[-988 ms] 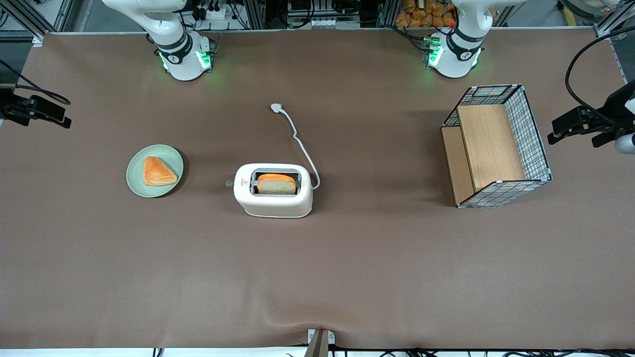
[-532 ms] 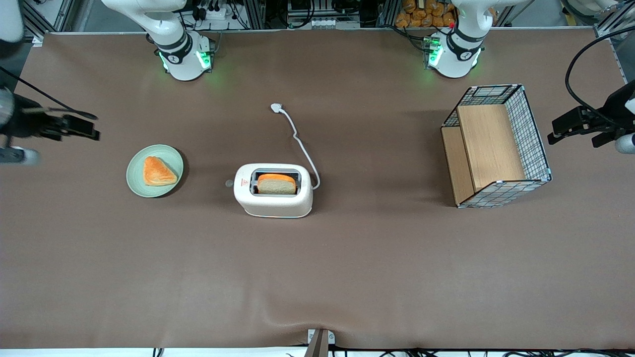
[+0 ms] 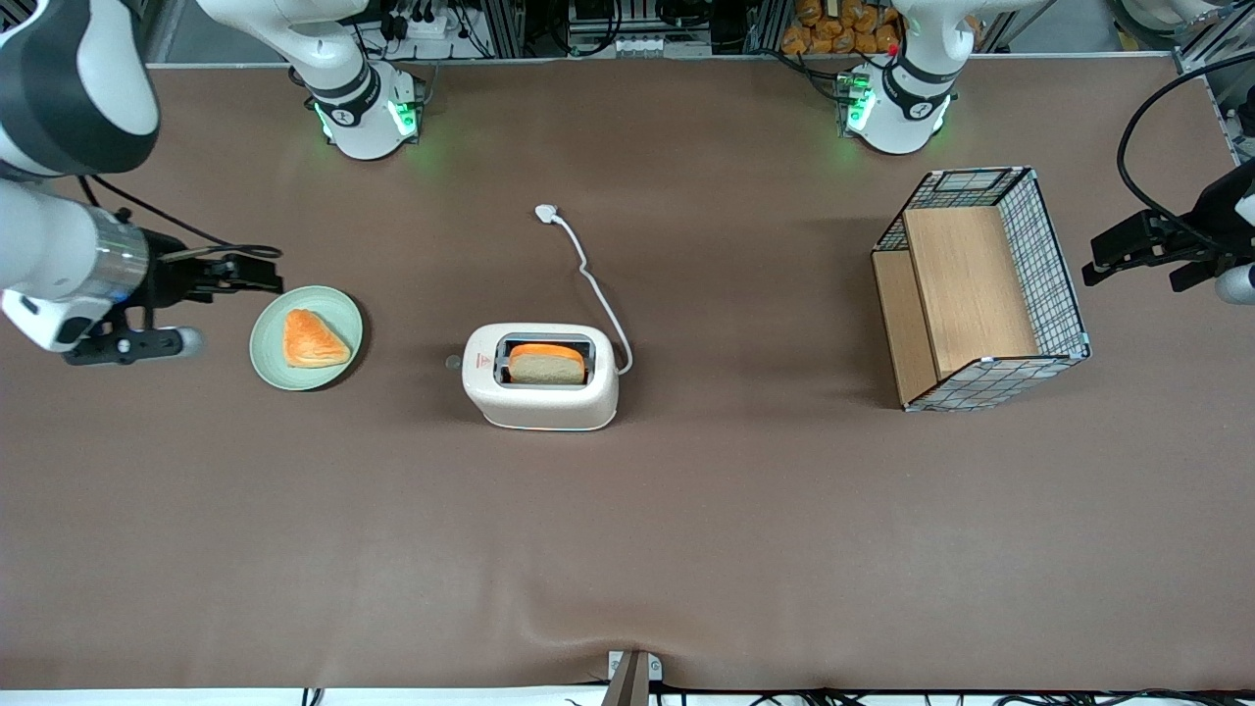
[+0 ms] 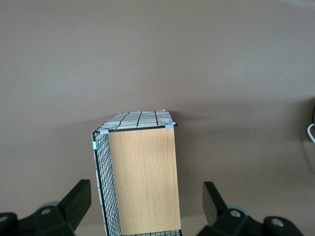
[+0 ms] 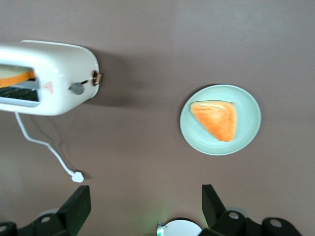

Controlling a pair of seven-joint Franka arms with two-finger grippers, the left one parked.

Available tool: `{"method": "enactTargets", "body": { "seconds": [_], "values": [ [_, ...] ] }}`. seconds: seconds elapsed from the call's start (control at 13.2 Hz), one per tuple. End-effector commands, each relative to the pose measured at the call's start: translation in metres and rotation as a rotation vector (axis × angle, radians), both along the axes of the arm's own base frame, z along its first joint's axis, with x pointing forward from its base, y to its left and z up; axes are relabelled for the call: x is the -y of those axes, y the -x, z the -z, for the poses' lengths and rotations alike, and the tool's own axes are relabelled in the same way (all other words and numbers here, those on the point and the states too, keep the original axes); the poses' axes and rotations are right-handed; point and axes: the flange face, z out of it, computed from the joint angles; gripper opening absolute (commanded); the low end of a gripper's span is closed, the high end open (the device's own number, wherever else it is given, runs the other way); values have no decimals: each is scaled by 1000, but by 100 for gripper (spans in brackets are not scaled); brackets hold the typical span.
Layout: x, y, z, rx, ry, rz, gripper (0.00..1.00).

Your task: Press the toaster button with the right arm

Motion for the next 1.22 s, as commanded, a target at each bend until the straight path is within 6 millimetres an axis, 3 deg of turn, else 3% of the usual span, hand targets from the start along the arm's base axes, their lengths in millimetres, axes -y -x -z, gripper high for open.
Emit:
{"method": "enactTargets", "body": {
  "seconds": [0.0,0.3,0.61,0.76,0.91,0.99,1.06,1.14],
  "values": [
    [-32,7,-15,-4,-4,-46,100],
    [-51,27,-10,-134,-23,-105,100],
    [-54,38,-19,-184,-75,-96,100],
    [-56,48,-43,-143,-69,-85,100],
    [-62,44,-39,-155,-87,-38,100],
    [-61,32,-45,-111,-128,-17,100],
    [-53,24,-41,-96,-129,5,100],
    [-30,19,-38,-98,-132,44,100]
  ]
}}
